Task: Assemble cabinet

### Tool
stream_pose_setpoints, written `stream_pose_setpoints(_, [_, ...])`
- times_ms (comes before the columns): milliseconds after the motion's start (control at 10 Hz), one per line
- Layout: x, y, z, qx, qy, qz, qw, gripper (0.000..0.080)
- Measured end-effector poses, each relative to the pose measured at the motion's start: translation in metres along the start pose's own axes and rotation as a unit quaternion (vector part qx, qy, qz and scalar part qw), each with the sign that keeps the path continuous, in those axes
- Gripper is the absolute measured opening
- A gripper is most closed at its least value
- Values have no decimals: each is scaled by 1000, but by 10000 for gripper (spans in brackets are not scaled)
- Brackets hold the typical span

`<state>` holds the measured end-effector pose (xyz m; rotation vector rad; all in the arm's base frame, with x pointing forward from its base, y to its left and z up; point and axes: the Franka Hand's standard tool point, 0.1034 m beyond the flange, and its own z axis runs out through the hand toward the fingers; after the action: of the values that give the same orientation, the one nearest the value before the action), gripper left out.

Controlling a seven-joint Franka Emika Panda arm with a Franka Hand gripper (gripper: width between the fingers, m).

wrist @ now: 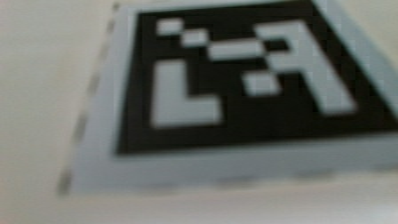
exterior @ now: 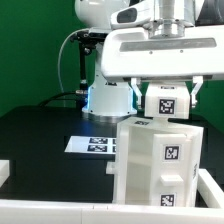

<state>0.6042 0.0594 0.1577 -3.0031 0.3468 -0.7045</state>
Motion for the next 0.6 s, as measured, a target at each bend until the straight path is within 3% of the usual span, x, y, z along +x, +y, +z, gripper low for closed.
stream_pose_setpoints(600, [3, 5, 1, 1, 30, -18, 999, 551])
